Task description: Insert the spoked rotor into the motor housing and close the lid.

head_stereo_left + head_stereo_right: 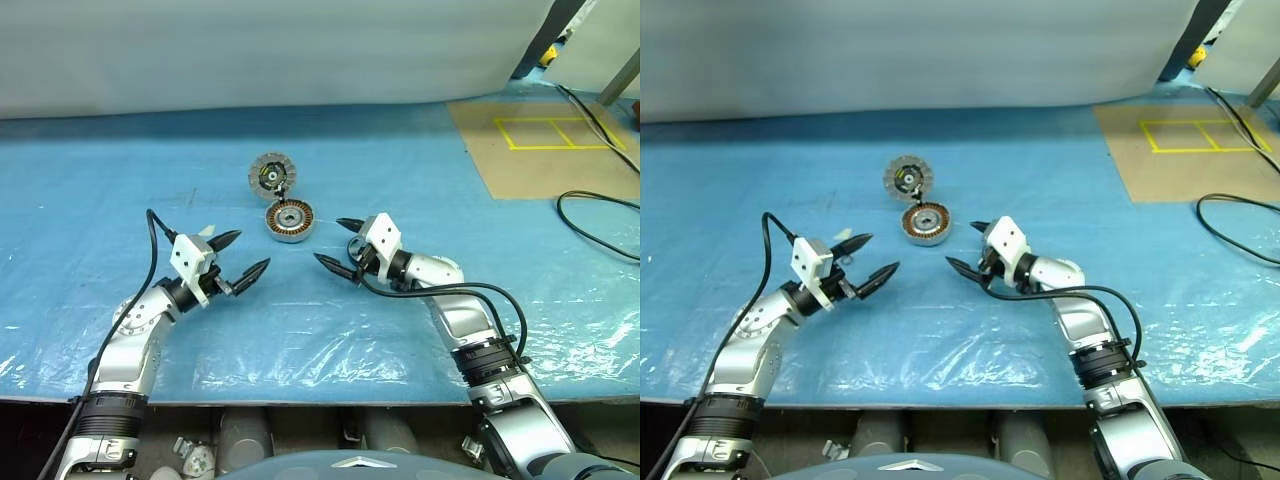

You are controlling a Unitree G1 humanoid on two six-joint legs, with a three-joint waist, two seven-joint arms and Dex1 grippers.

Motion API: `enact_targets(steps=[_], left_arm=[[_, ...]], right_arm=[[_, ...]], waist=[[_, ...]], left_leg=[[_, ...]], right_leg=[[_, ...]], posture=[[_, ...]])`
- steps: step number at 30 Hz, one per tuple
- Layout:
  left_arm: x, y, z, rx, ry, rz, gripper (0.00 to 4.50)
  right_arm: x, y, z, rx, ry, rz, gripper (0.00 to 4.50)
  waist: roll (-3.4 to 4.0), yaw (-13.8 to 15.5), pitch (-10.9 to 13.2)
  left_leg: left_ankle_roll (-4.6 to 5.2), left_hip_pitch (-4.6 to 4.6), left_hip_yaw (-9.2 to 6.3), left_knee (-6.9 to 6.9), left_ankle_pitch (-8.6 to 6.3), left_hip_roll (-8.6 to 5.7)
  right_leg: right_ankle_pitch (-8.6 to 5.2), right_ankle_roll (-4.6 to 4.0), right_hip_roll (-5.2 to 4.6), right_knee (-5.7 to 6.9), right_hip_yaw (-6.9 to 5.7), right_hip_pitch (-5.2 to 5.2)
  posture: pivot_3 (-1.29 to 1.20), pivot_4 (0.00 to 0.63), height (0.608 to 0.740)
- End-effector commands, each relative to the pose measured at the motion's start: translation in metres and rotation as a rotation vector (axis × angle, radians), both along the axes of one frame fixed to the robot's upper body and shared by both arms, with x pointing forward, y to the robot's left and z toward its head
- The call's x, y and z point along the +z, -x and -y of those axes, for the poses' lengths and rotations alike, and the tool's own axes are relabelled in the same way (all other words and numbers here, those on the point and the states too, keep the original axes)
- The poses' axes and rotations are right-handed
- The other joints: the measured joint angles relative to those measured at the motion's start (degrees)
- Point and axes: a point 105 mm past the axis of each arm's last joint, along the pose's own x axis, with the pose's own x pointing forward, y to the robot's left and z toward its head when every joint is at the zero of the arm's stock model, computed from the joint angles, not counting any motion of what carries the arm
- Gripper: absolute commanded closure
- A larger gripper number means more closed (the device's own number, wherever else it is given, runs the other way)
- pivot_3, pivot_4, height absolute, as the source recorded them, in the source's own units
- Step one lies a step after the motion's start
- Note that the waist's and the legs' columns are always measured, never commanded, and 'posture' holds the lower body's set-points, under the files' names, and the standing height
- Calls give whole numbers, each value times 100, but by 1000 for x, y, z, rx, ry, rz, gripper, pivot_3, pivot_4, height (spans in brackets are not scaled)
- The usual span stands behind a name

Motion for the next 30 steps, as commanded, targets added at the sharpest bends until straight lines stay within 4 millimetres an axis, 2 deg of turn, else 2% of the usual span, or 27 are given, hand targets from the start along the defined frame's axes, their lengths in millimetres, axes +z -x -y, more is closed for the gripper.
enact_targets(steps=[1, 8, 11, 19, 24, 30], left_arm=[[8, 1, -3, 2, -6, 40, 31], [4, 2, -3, -2, -15, 35, 31], [1, 4, -5, 4, -17, 33, 31], [-8, 18, -1, 29, -4, 23, 31], [-12, 28, -2, 73, 7, 17, 31], [-14, 34, -4, 108, 10, 12, 31]], right_arm=[[12, 0, -3, 19, -11, 50, 31], [11, 1, -8, 38, 2, 41, 31], [17, -2, -24, 101, 34, 48, 31], [26, -35, -59, 235, 286, 5, 31], [23, -49, -66, 286, 421, -14, 31], [22, -54, -72, 333, 492, 0, 31]], waist=[[0, 0, 0], [0, -1, 0], [0, -24, 0], [1, -25, 1], [1, -4, 1], [4, -8, 2]], left_leg=[[0, 0, 0, 0, 0, 0], [0, 0, 0, 0, 0, 0], [0, 1, 0, 0, 0, 0], [0, 1, 0, 1, 0, 0], [0, -8, 0, -2, 0, 3], [3, -12, 1, 0, -1, 7]], right_leg=[[0, 0, 0, 0, 0, 0], [0, 0, 0, 0, 0, 0], [0, 0, 0, 1, 0, 0], [0, -1, 0, 3, 0, 0], [-1, -3, -1, 2, -5, -3], [-1, -5, -1, 6, -8, -9]], posture=[[0, 150, 740], [0, 150, 740], [0, 150, 740], [0, 150, 740], [0, 150, 740], [0, 150, 740]])
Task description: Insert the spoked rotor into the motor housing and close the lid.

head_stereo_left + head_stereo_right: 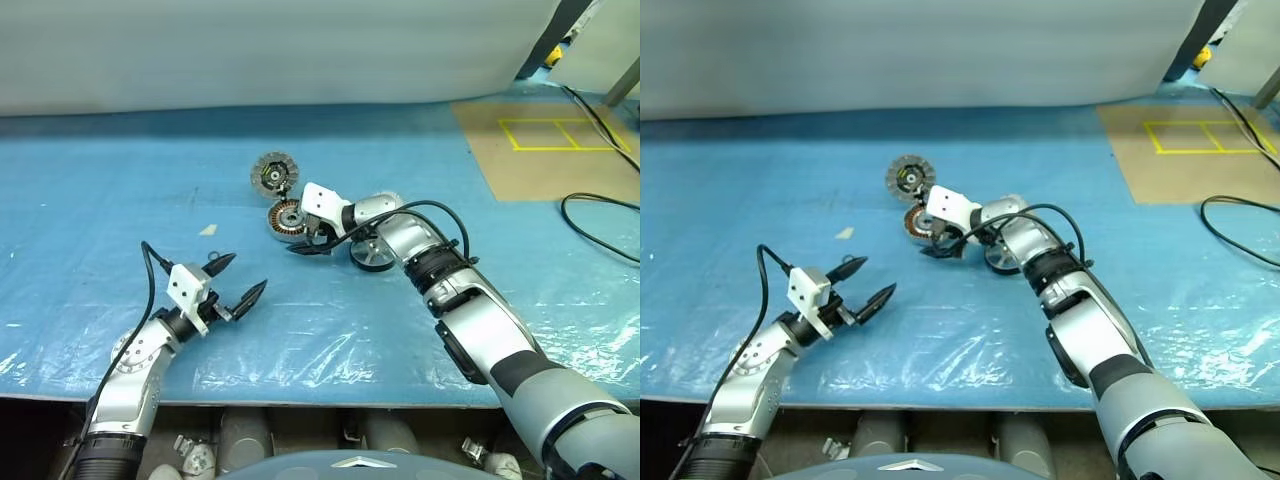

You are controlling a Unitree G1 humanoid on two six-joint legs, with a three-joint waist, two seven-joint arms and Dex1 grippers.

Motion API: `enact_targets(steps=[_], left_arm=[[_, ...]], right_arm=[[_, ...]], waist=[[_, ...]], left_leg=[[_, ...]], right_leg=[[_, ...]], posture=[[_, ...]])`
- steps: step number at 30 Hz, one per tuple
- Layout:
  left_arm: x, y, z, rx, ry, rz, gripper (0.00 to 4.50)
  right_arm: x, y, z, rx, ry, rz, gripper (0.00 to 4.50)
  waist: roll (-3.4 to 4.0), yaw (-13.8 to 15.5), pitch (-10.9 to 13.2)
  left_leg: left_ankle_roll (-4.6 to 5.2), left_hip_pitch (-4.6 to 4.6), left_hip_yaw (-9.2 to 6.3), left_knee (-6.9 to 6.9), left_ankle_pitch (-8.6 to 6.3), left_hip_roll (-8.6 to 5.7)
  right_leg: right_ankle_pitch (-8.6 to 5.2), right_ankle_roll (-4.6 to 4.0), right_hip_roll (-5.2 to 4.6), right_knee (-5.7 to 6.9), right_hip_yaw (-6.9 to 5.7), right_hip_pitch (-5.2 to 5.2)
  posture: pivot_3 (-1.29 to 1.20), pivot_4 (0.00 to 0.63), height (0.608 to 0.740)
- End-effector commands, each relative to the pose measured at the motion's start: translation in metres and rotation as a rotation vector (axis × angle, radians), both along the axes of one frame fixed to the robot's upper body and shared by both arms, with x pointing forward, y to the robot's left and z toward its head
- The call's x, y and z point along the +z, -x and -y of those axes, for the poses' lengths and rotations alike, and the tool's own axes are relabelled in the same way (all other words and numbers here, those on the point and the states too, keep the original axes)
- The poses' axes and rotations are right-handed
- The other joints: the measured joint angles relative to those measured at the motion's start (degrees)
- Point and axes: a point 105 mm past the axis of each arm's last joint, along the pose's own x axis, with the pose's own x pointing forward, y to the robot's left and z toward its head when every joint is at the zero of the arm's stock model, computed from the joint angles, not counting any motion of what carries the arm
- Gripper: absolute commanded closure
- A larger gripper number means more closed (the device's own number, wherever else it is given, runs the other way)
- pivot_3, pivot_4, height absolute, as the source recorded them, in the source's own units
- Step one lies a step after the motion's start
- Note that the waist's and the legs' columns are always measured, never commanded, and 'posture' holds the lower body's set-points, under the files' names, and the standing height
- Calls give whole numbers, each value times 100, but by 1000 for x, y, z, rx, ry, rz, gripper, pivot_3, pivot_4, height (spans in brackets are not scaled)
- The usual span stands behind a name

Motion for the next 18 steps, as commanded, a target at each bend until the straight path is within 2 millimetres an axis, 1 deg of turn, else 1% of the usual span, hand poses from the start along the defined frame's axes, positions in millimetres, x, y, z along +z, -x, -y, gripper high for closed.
enact_targets(steps=[1, 7, 11, 14, 15, 16, 18], left_arm=[[13, 2, 0, 9, -10, 58, 31], [14, 0, 0, 8, -13, 57, 31], [16, -3, 2, 1, -13, 62, 31], [17, -4, 1, -1, -15, 63, 0], [17, -4, 1, -1, -15, 63, 0], [17, -4, 1, -1, -16, 64, 0], [17, -4, 1, 0, -17, 64, 0]], right_arm=[[11, -1, -9, 56, 16, 52, 31], [1, 1, -16, 93, 66, 69, 31], [-9, -1, -15, 78, 137, 56, 31], [-18, -8, -4, 24, 250, 57, 608], [-19, -9, -3, 15, 273, 55, 908], [-19, -9, -3, 12, 279, 45, 1342], [-15, -9, -6, 20, 279, 34, 1904]], waist=[[0, 0, 0], [1, -1, 0], [2, -5, 0], [8, -7, -3], [11, -5, -4], [12, -3, -5], [13, 13, -5]], left_leg=[[1, 0, 0, 1, 0, 2], [7, 4, 4, 10, -4, 3], [21, 7, 4, 12, -12, 4], [21, 11, 7, 12, -12, 5], [21, 12, 7, 12, -12, 5], [21, 12, 7, 12, -12, 4], [21, 13, 7, 13, -12, 4]], right_leg=[[0, -1, 1, 0, 0, -1], [0, -2, 0, 9, 1, -1], [0, -3, 0, 12, 1, 0], [1, -5, 0, 15, 2, 0], [1, -5, 0, 15, 2, 0], [0, -6, 0, 15, 2, 0], [0, -6, -1, 14, 2, 4]], posture=[[0, 150, 740], [0, 150, 740], [0, 150, 740], [0, 150, 740], [0, 150, 740], [0, 150, 740], [0, 150, 740]])
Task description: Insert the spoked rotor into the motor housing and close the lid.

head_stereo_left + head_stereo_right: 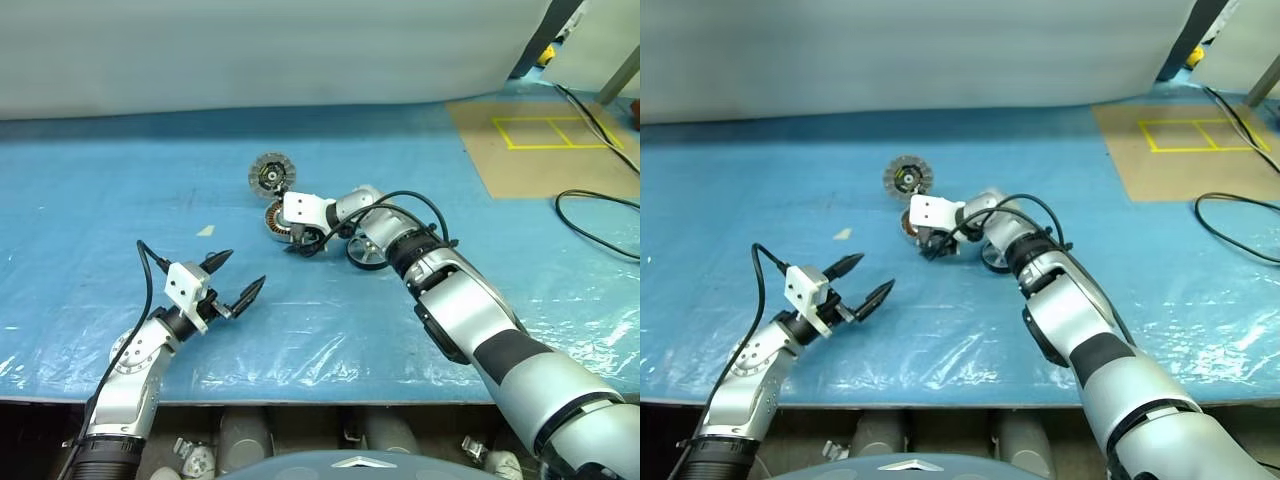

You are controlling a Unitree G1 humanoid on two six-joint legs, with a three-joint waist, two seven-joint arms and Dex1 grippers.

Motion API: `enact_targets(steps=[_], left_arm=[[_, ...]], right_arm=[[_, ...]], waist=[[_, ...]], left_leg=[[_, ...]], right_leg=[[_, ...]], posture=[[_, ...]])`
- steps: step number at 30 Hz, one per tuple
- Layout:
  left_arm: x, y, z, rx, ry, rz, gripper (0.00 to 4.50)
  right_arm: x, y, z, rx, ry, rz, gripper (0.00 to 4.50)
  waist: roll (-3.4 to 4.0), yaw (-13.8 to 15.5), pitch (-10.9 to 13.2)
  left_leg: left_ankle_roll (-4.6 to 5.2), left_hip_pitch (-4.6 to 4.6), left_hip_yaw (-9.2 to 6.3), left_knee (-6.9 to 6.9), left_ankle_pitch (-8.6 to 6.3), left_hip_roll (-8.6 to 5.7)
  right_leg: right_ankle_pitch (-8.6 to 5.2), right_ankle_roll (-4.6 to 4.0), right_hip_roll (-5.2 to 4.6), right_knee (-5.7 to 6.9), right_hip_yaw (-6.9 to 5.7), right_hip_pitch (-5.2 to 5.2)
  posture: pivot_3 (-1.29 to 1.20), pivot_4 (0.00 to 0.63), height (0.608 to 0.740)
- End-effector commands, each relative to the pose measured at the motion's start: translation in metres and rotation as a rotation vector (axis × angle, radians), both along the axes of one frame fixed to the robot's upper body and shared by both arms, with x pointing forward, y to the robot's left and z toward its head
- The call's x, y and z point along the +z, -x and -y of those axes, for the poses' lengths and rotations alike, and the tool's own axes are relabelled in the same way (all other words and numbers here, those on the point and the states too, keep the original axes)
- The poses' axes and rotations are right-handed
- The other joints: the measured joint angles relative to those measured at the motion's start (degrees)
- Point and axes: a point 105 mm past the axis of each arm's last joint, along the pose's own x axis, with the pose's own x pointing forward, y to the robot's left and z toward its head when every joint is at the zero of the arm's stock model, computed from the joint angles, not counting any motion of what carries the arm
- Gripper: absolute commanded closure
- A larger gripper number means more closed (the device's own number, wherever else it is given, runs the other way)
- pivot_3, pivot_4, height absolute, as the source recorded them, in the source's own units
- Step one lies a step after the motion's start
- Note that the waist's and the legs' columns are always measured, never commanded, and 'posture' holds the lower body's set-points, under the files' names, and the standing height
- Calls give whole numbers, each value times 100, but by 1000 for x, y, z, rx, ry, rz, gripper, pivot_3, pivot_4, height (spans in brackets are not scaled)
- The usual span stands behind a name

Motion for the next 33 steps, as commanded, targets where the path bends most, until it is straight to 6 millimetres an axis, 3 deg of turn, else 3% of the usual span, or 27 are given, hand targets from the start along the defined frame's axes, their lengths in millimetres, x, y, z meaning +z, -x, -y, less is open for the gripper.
enact_targets(steps=[1, 2, 6, 17, 23, 27, 33], left_arm=[[9, 0, 0, -10, -12, 35, 0], [9, 0, 0, -9, -12, 35, 0], [9, 2, -1, -3, -14, 33, 0], [9, 3, -3, 3, -18, 34, 0], [9, 3, -2, 4, -17, 33, 0], [9, 3, -2, 4, -17, 32, 0], [9, 2, -3, 2, -20, 30, 0]], right_arm=[[-11, 2, 5, -19, 61, -55, 2277], [-9, 3, 3, -14, 58, -56, 2487], [-4, 14, -5, 41, 28, -134, 2530], [-7, 79, -10, 112, 41, -404, 2530], [-39, 110, -12, 123, 110, -382, 2530], [-44, 114, -15, 105, 99, -378, 2530], [-26, 93, -10, 62, 46, -316, 636]], waist=[[0, 0, -1], [0, -1, -1], [2, -3, -1], [-3, -13, -4], [-2, -16, -8], [-2, -17, -9], [-1, -35, -9]], left_leg=[[0, 0, 0, 1, 0, -1], [0, 3, 1, 2, 0, 0], [0, 5, 1, 3, 0, 2], [1, 6, -2, -14, 0, 2], [-8, 37, -1, -14, 2, 1], [-3, 106, 2, -36, -2, -5], [-3, 108, 3, -48, -2, -7]], right_leg=[[0, 0, -2, 0, 0, 1], [0, 0, -2, 0, 1, 3], [0, -1, 0, 3, 0, 3], [-1, -2, 4, -3, -3, 3], [-1, -1, 3, -10, 2, 33], [-6, 5, 1, -25, 13, 98], [-6, 5, 3, -20, 22, 97]], posture=[[0, 150, 740], [0, 150, 740], [0, 150, 740], [0, 150, 740], [0, 150, 740], [0, 150, 740], [0, 150, 740]])
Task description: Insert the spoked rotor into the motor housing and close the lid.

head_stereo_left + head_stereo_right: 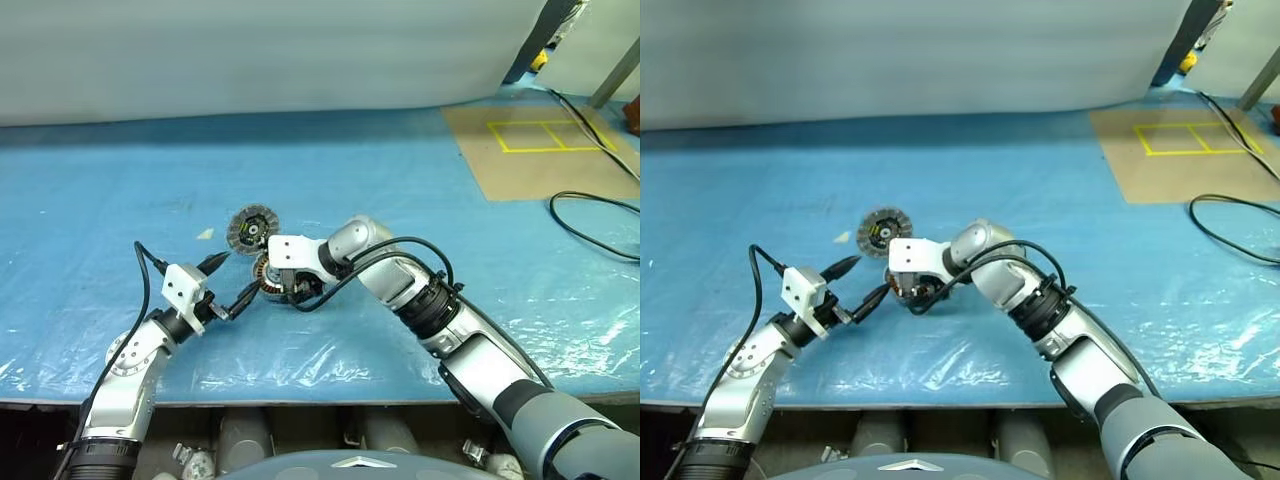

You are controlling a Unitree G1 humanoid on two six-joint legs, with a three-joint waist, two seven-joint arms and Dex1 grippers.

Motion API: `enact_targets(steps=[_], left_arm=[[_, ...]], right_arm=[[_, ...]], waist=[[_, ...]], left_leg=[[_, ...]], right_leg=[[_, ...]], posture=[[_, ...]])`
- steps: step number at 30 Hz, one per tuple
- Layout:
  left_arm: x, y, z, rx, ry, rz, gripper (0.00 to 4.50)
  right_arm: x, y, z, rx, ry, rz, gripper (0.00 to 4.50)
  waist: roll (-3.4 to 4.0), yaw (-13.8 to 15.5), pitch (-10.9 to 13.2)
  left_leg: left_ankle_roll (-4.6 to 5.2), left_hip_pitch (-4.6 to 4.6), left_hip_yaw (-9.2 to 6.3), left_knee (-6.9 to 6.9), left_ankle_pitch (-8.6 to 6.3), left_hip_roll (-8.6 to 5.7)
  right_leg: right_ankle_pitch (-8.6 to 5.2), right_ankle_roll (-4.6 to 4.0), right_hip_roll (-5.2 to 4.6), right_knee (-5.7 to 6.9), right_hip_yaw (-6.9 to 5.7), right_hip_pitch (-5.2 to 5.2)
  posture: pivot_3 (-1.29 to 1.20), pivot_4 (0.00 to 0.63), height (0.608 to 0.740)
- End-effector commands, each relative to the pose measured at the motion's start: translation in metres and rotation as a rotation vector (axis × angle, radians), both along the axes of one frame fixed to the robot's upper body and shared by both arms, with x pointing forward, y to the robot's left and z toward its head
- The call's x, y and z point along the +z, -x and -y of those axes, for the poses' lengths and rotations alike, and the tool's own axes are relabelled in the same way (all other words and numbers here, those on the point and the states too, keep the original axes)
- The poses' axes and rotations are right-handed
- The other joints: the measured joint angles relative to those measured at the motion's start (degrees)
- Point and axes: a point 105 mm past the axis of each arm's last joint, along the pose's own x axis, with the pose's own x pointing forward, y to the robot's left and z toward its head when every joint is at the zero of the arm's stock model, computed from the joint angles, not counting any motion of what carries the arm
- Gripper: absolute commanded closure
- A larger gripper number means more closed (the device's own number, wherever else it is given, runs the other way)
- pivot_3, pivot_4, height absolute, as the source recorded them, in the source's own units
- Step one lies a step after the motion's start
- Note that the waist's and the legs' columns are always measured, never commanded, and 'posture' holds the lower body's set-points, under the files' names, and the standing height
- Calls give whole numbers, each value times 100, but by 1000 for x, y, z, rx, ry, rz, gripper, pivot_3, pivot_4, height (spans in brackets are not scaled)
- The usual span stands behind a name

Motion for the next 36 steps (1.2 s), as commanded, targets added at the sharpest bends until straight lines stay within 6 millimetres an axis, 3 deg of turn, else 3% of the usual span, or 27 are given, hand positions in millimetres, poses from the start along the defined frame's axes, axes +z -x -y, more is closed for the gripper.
enact_targets(steps=[1, 2, 5, 12, 16, 21, 27, 32, 36], left_arm=[[10, 0, 1, -6, -8, 40, 0], [10, 0, 0, -7, -9, 39, 0], [10, -1, -4, -6, -13, 38, 0], [13, -2, -24, 26, -36, 34, 0], [13, 1, -47, 120, -8, 22, 0], [7, 6, -69, 227, -14, -8, 0], [0, 2, -77, 252, -49, -56, 0], [-3, -18, -67, 214, -82, -97, 0], [-6, -32, -63, 197, -83, -120, 0]], right_arm=[[-4, -4, 6, -54, -4, -76, 308], [4, -5, 7, -52, -25, -84, 30], [24, -4, 15, -35, -50, -93, 30], [49, 8, 31, 20, -93, -98, 30], [61, 11, 29, 41, -237, -44, 30], [70, -2, 29, -90, -424, 35, 30], [64, -21, 41, -266, -523, 125, 30], [49, -19, 53, -319, -524, 124, 30], [52, -14, 64, -363, -618, 86, 30]], waist=[[1, 8, 1], [2, 14, 1], [4, 48, 3], [2, 52, 4], [2, 18, 4], [1, 33, 4], [0, 48, 4], [0, 60, 4], [0, 45, 4]], left_leg=[[0, 0, -1, 0, 0, 0], [0, 0, -1, 0, 0, 0], [1, -4, -3, 6, 0, -2], [-21, -55, -5, 9, 13, -2], [-23, -89, -5, 3, 12, 4], [-23, -89, -5, 13, 12, 0], [-23, -87, -7, 33, 12, 0], [-23, -89, -10, 31, 13, -1], [-23, -94, -11, 32, 13, -4]], right_leg=[[0, 0, 0, 2, 0, 0], [0, 0, 0, 2, -1, -2], [2, 0, -2, 1, -1, -12], [3, 1, -1, -18, -7, -42], [4, 2, 8, -2, -10, -77], [4, 1, 3, -4, -11, -85], [4, 2, 1, 0, -10, -79], [4, 2, 2, -2, -10, -79], [5, 4, 2, -3, -9, -81]], posture=[[0, 150, 740], [0, 150, 740], [0, 150, 740], [0, 150, 740], [0, 150, 740], [0, 150, 740], [0, 150, 740], [0, 150, 740], [0, 150, 740]])
